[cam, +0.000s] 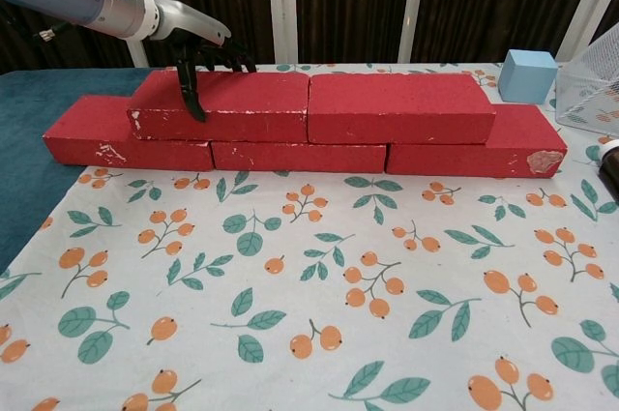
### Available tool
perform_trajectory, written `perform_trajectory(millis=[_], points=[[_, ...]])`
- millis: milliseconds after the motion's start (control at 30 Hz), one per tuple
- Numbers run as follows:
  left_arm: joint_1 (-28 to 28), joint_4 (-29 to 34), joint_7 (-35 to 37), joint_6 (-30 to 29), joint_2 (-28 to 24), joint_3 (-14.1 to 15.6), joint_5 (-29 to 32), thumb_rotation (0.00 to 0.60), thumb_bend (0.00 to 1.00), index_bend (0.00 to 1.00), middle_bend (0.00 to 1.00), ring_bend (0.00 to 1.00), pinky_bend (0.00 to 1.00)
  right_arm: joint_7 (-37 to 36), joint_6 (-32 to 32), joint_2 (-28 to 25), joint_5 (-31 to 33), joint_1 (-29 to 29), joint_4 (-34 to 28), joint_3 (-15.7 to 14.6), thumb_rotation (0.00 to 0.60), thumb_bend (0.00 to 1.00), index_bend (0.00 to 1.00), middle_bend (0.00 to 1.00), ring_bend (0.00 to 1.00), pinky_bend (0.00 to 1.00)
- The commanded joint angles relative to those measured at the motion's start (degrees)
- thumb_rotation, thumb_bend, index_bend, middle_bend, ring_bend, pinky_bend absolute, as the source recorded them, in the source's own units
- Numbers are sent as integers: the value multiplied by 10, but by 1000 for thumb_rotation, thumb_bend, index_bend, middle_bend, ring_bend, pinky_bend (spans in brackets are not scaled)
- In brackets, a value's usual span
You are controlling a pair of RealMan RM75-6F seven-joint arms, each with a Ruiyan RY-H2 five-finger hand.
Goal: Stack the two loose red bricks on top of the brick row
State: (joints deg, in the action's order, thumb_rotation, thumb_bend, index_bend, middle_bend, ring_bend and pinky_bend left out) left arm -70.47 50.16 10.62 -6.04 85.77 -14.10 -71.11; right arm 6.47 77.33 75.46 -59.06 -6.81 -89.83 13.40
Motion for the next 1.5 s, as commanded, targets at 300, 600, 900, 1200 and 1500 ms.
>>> perform_trajectory(millis=[300,600,900,1200,1500], points=[[-4,-9,4,8,4,6,-4,600,58,340,206,22,117,3,3,1,3,1,-1,2,600,54,0,0,0,0],[-7,-6,8,10,0,7,-1,600,0,179,73,0,117,8,2,2,7,0,-1,2,600,54,0,0,0,0],[-11,-7,9,11,-2,11,4,600,0,108,0,0,116,10,2,2,9,0,-2,3,600,55,0,0,0,0],[-17,-11,7,12,0,19,9,600,0,77,0,0,107,13,2,1,11,0,-3,3,600,55,0,0,0,0],[-20,-10,8,9,-2,23,17,600,0,19,0,0,107,15,3,2,15,0,-3,5,600,54,0,0,0,0]])
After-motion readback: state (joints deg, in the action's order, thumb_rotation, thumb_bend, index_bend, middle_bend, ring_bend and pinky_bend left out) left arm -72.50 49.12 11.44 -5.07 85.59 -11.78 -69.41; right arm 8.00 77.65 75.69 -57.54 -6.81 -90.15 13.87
